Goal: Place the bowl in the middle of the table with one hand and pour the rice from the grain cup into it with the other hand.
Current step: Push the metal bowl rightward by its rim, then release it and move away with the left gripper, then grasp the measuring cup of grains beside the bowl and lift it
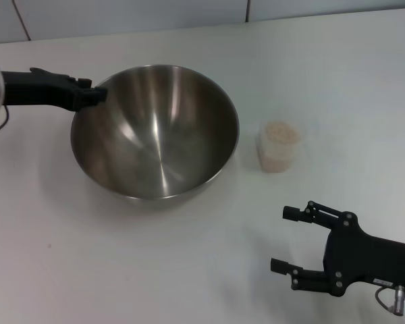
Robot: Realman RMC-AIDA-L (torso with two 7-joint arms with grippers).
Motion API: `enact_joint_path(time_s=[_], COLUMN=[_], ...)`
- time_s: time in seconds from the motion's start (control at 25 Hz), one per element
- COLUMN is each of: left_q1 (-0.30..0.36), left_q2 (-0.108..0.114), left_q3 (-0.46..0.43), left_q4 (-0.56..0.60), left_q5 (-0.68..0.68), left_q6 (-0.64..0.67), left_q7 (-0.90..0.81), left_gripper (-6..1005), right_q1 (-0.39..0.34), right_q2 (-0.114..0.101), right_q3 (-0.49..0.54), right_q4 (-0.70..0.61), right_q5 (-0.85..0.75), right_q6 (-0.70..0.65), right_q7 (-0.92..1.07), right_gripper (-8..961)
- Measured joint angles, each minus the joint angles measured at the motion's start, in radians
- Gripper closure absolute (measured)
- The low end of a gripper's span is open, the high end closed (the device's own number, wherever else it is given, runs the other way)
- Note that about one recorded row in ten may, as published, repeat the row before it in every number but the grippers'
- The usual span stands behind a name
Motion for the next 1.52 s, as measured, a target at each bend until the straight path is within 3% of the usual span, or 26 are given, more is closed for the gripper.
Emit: enact_joint_path(time_s=[0.2, 0.36, 0.56, 0.68, 0.76, 0.92, 1.52], left_q1=[0.127, 0.268, 0.400, 0.444, 0.468, 0.491, 0.472], left_q2=[-0.003, -0.001, 0.001, 0.001, 0.000, -0.002, 0.000], left_q3=[0.003, 0.004, -0.002, -0.008, -0.008, -0.006, -0.002], left_q4=[0.174, 0.273, 0.300, 0.295, 0.292, 0.277, 0.263], left_q5=[-0.096, -0.206, -0.267, -0.271, -0.276, -0.288, -0.290], left_q6=[0.148, 0.238, 0.309, 0.341, 0.352, 0.355, 0.358], left_q7=[0.127, 0.271, 0.421, 0.465, 0.493, 0.518, 0.519], left_gripper=[679, 578, 358, 256, 188, 129, 130], right_q1=[0.003, -0.003, -0.016, -0.004, 0.013, 0.037, 0.173], right_q2=[0.002, 0.003, 0.005, 0.007, 0.008, 0.008, 0.011], right_q3=[0.069, 0.216, 0.416, 0.538, 0.653, 0.727, 0.715], right_q4=[0.022, 0.075, 0.136, 0.202, 0.265, 0.310, 0.388], right_q5=[0.005, 0.006, 0.006, 0.007, 0.007, 0.007, -0.002], right_q6=[0.000, 0.002, 0.051, 0.108, 0.155, 0.189, 0.396], right_q7=[0.001, -0.005, -0.082, -0.163, -0.232, -0.286, -0.308], right_gripper=[129, 129, 130, 130, 130, 129, 130])
